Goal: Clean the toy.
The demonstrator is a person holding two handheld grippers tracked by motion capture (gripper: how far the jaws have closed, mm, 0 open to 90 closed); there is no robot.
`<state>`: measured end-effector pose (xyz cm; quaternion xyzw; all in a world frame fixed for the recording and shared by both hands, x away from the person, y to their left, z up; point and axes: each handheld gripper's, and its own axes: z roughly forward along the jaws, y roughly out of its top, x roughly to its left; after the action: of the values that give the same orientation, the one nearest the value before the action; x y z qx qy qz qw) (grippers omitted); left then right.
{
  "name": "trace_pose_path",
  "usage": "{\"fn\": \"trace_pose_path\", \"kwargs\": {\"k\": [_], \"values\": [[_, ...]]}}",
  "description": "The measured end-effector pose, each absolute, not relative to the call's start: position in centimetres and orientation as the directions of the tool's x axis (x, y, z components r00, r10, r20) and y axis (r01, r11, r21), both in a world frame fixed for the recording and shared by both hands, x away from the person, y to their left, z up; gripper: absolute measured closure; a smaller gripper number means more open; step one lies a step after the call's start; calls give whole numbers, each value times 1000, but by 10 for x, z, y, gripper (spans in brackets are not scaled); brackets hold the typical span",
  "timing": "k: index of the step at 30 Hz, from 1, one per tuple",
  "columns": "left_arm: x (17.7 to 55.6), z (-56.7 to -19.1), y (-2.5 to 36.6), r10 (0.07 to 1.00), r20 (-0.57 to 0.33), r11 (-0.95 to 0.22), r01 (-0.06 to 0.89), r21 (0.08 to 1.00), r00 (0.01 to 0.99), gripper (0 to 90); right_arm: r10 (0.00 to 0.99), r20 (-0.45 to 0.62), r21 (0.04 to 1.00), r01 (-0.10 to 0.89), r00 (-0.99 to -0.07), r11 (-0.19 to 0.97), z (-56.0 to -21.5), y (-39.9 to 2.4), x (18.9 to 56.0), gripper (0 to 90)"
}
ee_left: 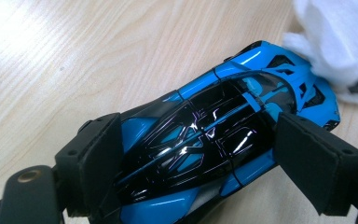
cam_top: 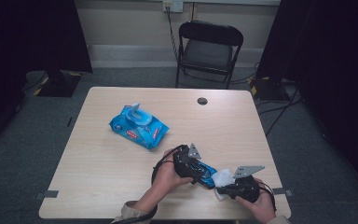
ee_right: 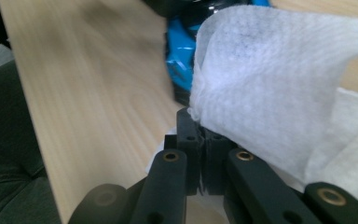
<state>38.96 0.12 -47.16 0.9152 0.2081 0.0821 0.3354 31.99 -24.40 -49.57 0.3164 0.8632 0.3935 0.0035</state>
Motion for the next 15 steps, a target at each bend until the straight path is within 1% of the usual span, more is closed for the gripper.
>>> {"fn": "trace_pose_path", "kwargs": {"k": [2,4,8,10,12,15], "values": [[389,-472,2,438,12,-685,325,652,899,160,522,271,679,545,-809,492,-497,-237,317,883],[389,-472,2,439,11,-685,327,651,898,160,509,255,681,526,-822,509,-496,-231,315,883],[389,-472,2,441,10,-683,328,652,897,159,463,259,682,500,-848,533,-495,-220,312,882],[389,-472,2,443,9,-681,330,654,897,156,455,239,685,481,-858,547,-492,-217,311,881],[389,-473,2,445,8,-678,331,656,895,154,446,246,705,475,-861,527,-486,-218,312,881],[389,-473,2,445,9,-677,330,658,895,154,462,241,732,472,-854,492,-475,-224,316,880]]}}
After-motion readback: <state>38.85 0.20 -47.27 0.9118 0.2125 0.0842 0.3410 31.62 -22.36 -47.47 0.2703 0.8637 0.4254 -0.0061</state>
